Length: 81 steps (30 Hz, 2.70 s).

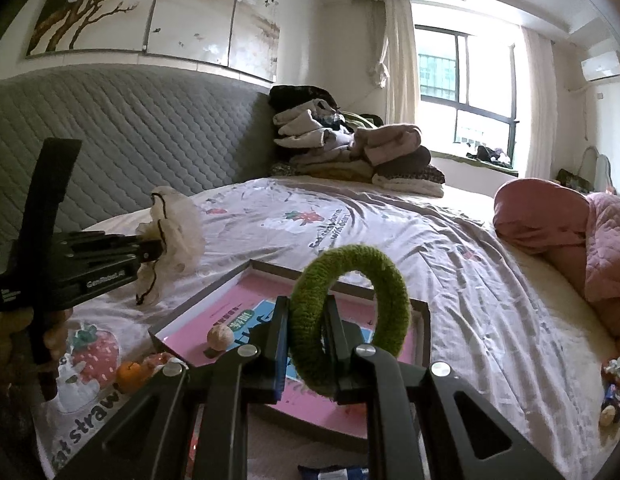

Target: Organize objects

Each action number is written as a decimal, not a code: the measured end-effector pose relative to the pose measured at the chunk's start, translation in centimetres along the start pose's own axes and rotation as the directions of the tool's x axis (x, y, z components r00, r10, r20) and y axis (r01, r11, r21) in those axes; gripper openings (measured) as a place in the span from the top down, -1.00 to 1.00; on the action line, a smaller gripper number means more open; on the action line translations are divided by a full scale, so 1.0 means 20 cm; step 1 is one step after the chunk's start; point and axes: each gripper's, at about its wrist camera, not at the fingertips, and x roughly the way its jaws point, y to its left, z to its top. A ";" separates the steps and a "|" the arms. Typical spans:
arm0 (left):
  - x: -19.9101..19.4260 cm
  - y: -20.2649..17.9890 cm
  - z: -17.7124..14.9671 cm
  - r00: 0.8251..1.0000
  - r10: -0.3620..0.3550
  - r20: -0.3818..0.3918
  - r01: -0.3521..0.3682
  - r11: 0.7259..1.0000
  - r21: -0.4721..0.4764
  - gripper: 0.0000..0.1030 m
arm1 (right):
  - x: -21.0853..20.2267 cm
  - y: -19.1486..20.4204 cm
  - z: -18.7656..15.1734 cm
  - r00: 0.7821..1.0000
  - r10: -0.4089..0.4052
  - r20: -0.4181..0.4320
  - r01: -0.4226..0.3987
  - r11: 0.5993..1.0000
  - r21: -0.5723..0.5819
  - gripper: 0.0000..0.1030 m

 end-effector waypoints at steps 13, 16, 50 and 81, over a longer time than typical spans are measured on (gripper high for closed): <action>0.22 0.02 -0.01 1.000 0.010 -0.029 -0.011 1.000 -0.027 0.76 | 0.16 0.05 0.00 0.999 0.024 -0.045 -0.026 0.999 -0.047 0.69; 0.27 0.03 -0.02 0.999 0.013 -0.051 -0.014 0.999 -0.030 0.76 | 0.21 0.06 -0.02 0.997 0.032 -0.070 -0.036 0.998 -0.054 0.69; 0.63 0.01 -0.15 0.950 -0.042 -0.309 0.038 0.999 -0.019 0.62 | 0.55 0.06 -0.24 0.920 0.060 -0.388 -0.063 0.998 0.005 0.69; 0.51 0.03 -0.07 0.938 -0.096 -0.333 0.077 0.995 -0.070 -0.09 | 0.48 0.02 -0.17 0.935 0.053 -0.351 -0.034 0.998 0.060 0.30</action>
